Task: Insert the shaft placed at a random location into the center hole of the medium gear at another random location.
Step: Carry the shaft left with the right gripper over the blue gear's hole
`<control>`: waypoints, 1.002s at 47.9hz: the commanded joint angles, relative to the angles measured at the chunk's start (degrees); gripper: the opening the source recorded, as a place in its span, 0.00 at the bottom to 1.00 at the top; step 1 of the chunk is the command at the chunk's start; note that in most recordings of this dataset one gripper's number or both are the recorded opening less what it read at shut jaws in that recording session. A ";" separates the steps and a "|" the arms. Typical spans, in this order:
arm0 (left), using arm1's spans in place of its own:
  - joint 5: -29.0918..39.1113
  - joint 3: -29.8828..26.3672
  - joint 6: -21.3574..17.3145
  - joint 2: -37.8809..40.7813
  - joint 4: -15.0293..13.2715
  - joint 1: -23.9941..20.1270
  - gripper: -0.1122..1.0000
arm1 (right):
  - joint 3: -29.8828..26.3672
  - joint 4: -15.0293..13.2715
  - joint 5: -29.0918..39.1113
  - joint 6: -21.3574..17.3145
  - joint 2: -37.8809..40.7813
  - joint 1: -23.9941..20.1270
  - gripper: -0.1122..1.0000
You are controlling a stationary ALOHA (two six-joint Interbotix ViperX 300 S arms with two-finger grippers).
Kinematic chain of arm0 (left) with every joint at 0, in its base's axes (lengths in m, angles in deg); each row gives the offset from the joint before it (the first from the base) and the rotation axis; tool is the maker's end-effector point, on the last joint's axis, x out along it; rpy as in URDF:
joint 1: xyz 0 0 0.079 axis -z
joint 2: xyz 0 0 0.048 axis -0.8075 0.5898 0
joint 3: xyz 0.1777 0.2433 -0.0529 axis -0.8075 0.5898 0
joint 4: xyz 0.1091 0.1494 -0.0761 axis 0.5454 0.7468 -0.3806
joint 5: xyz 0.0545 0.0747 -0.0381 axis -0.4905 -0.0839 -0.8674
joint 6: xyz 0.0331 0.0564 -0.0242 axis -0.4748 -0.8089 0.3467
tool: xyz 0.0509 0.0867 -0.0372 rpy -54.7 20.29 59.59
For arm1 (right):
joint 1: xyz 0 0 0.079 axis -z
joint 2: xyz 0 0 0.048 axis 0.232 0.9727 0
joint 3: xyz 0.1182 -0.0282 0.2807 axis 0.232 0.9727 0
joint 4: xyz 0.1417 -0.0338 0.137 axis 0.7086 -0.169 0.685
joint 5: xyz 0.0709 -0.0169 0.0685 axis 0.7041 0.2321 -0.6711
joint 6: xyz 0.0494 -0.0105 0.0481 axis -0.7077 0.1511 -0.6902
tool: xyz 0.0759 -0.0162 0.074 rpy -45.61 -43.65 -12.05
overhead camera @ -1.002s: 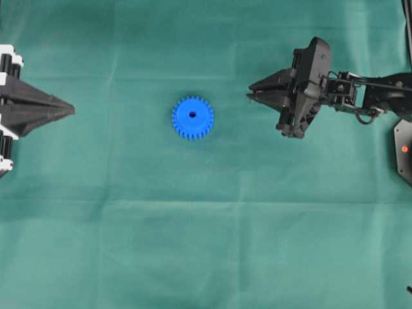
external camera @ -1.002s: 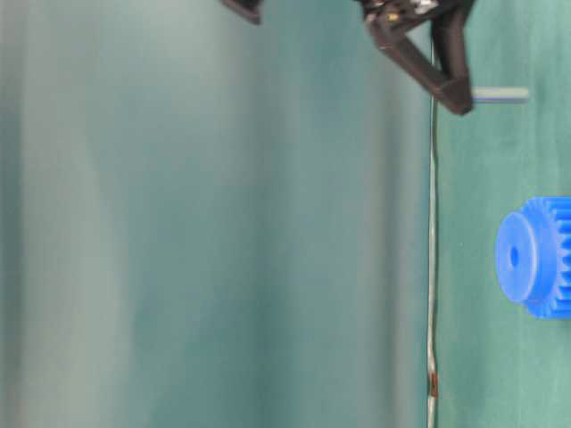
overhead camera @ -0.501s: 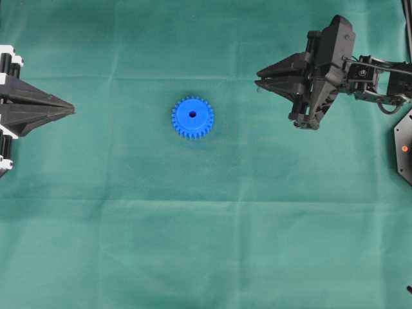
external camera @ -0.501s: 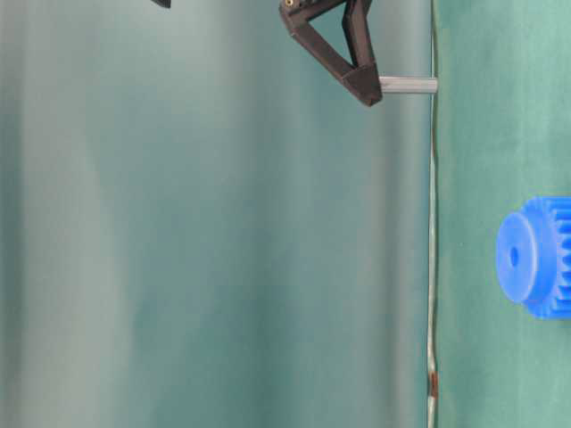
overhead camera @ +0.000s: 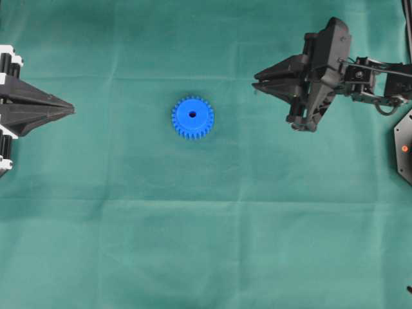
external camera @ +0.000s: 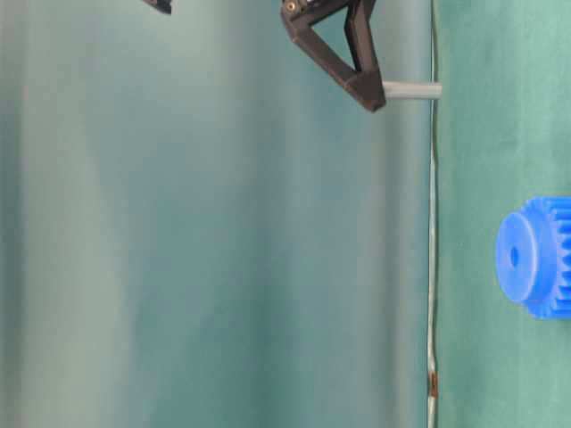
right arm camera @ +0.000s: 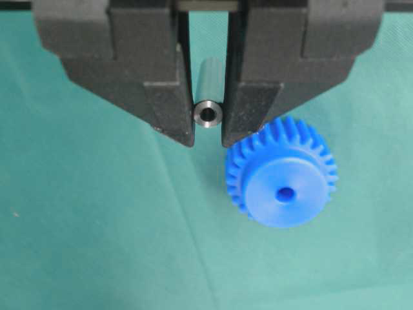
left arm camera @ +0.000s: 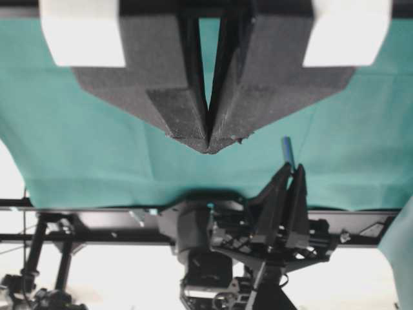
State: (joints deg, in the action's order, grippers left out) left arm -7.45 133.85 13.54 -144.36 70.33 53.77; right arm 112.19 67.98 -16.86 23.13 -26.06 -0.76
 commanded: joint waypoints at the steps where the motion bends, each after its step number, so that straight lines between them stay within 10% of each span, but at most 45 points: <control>1: -0.26 -1.23 0.09 0.35 0.09 0.00 0.10 | -2.99 0.09 -0.88 -0.18 0.88 -0.79 0.23; 48: -0.18 -1.23 0.09 0.35 0.09 0.00 0.10 | -21.01 -0.35 0.44 0.44 16.61 -5.80 0.23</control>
State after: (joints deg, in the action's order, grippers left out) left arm -7.37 133.85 13.54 -144.27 70.24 53.77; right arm 92.94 67.89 -16.60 23.22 -8.75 -6.47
